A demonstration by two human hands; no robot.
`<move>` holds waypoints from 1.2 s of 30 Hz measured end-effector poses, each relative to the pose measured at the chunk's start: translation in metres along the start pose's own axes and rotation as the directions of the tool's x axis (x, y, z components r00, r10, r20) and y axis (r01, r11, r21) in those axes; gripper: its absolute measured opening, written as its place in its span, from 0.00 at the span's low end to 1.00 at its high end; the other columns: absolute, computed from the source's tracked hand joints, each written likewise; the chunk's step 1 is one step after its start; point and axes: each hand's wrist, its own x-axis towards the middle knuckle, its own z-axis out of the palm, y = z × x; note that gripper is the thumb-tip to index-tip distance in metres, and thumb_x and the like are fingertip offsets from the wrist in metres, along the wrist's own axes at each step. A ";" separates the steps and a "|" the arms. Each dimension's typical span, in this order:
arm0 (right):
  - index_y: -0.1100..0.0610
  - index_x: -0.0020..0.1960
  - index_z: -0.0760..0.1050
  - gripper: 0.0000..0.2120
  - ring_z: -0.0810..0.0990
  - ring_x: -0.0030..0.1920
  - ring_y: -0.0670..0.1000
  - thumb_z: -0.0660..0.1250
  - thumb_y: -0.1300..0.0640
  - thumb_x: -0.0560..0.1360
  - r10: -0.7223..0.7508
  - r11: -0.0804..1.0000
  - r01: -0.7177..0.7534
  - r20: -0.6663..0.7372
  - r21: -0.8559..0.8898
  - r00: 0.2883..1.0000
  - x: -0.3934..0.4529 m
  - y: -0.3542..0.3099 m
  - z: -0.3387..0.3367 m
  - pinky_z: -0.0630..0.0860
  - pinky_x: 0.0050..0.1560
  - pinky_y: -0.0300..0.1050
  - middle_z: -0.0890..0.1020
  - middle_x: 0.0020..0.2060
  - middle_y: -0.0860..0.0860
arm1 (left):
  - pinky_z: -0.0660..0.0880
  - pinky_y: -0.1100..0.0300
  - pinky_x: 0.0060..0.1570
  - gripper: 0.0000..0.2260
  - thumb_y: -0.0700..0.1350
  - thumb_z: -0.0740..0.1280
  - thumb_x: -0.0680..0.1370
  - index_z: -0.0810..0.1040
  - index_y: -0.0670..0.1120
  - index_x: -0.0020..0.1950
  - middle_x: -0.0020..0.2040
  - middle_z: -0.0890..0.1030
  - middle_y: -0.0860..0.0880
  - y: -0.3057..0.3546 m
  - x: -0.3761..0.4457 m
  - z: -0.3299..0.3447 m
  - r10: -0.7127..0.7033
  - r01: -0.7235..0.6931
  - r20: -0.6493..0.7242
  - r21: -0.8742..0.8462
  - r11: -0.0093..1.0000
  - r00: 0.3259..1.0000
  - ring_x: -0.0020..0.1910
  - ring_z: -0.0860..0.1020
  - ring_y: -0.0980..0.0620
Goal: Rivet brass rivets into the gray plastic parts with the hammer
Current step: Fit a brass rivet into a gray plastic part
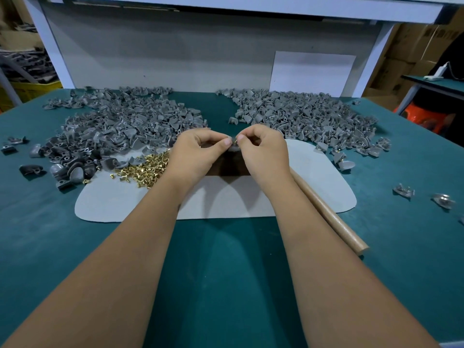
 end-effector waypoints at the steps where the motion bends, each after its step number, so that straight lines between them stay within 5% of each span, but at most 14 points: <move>1: 0.55 0.41 0.80 0.06 0.78 0.41 0.47 0.66 0.59 0.74 -0.001 1.000 0.001 0.008 -0.009 1.000 0.000 0.000 0.000 0.73 0.42 0.41 0.80 0.36 0.47 | 0.76 0.48 0.60 0.03 0.41 0.72 0.76 0.85 0.46 0.48 0.48 0.84 0.44 -0.001 0.000 0.000 0.000 0.000 0.004 0.008 1.000 1.000 0.48 0.80 0.54; 6: 0.57 0.40 0.79 0.04 0.76 0.38 0.48 0.67 0.60 0.73 -0.023 0.997 0.026 0.039 -0.070 0.999 0.002 0.002 -0.001 0.73 0.40 0.41 0.79 0.35 0.47 | 0.62 0.51 0.74 0.03 0.46 0.74 0.75 0.85 0.55 0.46 0.59 0.82 0.49 -0.007 0.004 0.000 -0.043 0.046 -0.031 0.101 0.994 0.999 0.71 0.67 0.60; 24: 0.53 0.39 0.70 0.07 0.67 0.44 0.48 0.64 0.59 0.76 -0.204 0.861 0.237 0.120 -0.450 0.972 0.001 -0.006 0.003 0.58 0.40 0.41 0.73 0.40 0.47 | 0.60 0.55 0.75 0.07 0.40 0.72 0.76 0.84 0.53 0.47 0.48 0.84 0.55 -0.016 0.003 -0.003 -0.024 0.025 0.048 -0.007 1.000 0.999 0.74 0.64 0.59; 30: 0.57 0.39 0.74 0.06 0.72 0.45 0.52 0.64 0.62 0.75 -0.214 0.916 0.227 0.076 -0.330 0.974 -0.004 0.000 0.005 0.65 0.43 0.43 0.74 0.39 0.49 | 0.63 0.61 0.69 0.06 0.40 0.71 0.77 0.85 0.50 0.48 0.48 0.85 0.52 -0.010 0.003 -0.003 -0.033 0.033 0.071 0.004 0.999 0.997 0.66 0.70 0.64; 34: 0.62 0.42 0.77 0.08 0.74 0.45 0.52 0.61 0.63 0.77 -0.133 0.984 0.127 -0.048 -0.122 0.990 -0.006 0.001 0.004 0.67 0.45 0.44 0.77 0.41 0.52 | 0.69 0.47 0.70 0.05 0.42 0.72 0.76 0.86 0.44 0.51 0.48 0.86 0.47 -0.004 0.004 0.000 -0.094 0.095 0.038 -0.027 0.995 0.995 0.66 0.76 0.50; 36: 0.61 0.43 0.78 0.11 0.74 0.46 0.51 0.58 0.61 0.78 -0.053 0.998 0.050 -0.150 -0.022 0.987 -0.004 0.000 0.002 0.67 0.46 0.44 0.79 0.43 0.53 | 0.68 0.48 0.71 0.03 0.43 0.72 0.76 0.86 0.46 0.48 0.48 0.85 0.50 -0.002 0.004 0.002 -0.117 0.117 0.001 -0.052 0.992 0.993 0.65 0.75 0.55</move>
